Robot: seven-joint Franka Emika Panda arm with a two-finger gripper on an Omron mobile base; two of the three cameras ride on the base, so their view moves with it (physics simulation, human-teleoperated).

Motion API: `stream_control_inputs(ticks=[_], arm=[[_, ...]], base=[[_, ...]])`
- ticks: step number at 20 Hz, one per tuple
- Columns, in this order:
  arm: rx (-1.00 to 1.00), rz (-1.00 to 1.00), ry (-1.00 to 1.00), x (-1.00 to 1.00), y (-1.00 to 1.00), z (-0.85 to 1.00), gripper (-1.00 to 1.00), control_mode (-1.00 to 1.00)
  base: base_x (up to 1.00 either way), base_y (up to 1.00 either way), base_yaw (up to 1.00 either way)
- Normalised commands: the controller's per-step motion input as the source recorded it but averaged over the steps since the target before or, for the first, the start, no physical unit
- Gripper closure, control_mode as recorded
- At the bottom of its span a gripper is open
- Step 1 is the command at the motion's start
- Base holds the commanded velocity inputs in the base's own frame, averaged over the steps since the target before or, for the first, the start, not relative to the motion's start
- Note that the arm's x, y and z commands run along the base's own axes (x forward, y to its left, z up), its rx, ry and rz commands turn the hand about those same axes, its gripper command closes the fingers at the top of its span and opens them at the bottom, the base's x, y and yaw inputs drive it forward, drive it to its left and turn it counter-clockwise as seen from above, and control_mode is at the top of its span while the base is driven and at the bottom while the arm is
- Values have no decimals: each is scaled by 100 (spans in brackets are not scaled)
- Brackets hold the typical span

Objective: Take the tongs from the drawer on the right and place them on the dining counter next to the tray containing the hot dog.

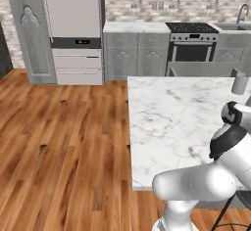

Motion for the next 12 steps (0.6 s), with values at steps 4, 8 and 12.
stream_control_inputs(ticks=[4, 8, 12], arm=[[0, 0, 0, 0, 0, 0, -100, -100], [0, -7, -10, -16, 1, 28, -100, -100], [0, -14, -16, -35, 0, 61, -100, -100]], base=[[0, 0, 0], [0, 0, 0], [0, 0, 0]])
